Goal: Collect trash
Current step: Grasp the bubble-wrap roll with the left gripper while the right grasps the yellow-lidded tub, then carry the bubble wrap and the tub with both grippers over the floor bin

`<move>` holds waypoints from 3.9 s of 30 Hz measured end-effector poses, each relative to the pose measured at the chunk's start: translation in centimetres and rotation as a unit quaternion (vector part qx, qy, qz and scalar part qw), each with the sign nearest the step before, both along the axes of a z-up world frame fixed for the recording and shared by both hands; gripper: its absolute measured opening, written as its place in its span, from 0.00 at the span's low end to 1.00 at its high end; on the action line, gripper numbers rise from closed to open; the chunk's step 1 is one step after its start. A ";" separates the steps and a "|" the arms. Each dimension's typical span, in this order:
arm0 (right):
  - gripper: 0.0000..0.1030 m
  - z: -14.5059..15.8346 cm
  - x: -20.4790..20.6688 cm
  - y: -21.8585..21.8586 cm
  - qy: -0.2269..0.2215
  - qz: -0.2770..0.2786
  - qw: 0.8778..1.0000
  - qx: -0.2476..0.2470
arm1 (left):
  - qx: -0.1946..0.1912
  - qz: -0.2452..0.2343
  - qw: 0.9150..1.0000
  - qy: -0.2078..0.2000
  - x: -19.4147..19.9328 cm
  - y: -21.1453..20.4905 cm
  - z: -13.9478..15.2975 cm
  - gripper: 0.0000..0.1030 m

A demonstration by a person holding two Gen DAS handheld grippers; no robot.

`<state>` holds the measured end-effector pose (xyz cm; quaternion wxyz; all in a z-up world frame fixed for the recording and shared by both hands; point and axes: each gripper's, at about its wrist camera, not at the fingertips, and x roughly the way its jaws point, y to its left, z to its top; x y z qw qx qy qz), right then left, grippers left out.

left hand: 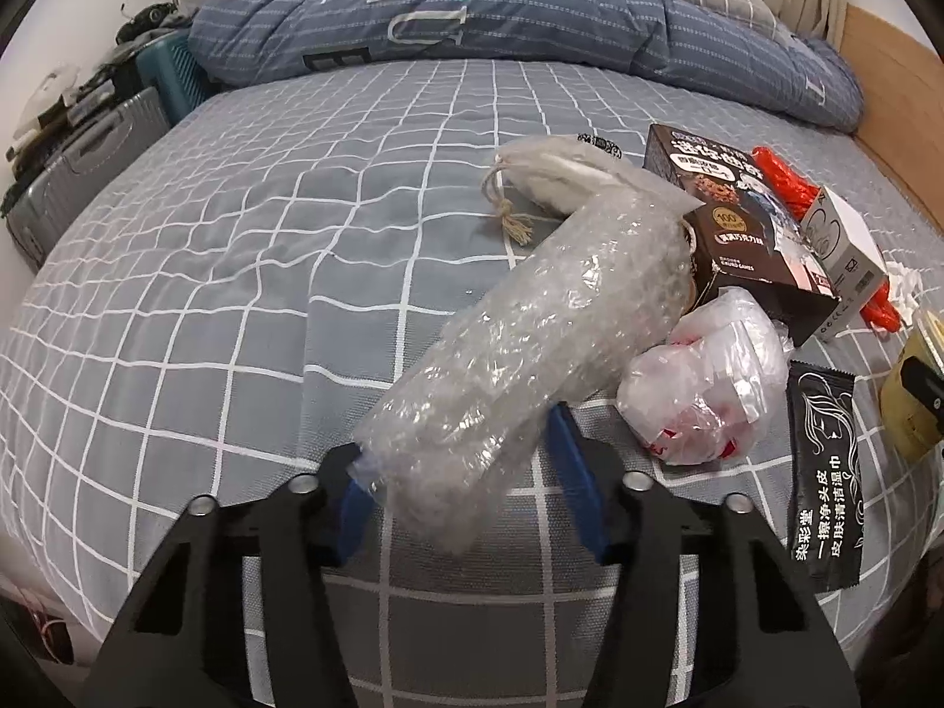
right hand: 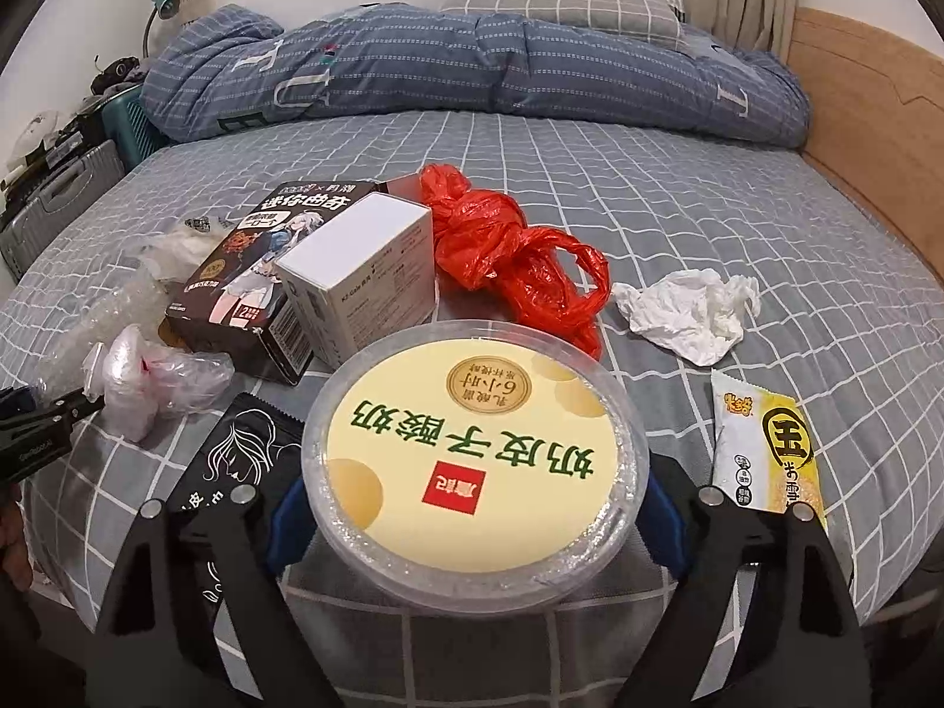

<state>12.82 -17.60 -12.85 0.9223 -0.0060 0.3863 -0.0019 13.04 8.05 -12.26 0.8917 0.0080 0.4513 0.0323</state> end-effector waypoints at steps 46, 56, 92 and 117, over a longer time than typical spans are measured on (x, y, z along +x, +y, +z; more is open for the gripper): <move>0.77 8.3 -7.5 0.8 -0.059 0.005 0.998 -0.012 | -0.028 0.002 0.998 -0.048 -6.8 -1.2 8.7 0.29; 0.77 8.0 -11.2 0.9 -0.056 0.008 0.998 -0.011 | -0.037 -0.011 0.998 -0.051 -10.8 -2.6 9.1 0.29; 0.77 4.5 -21.7 4.1 0.002 0.025 1.000 0.012 | -0.057 -0.007 0.998 0.009 -23.0 -4.2 4.1 0.29; 0.77 -3.1 -24.0 5.6 0.098 0.021 0.995 0.013 | -0.052 -0.011 0.993 0.103 -26.2 -4.5 -4.2 0.29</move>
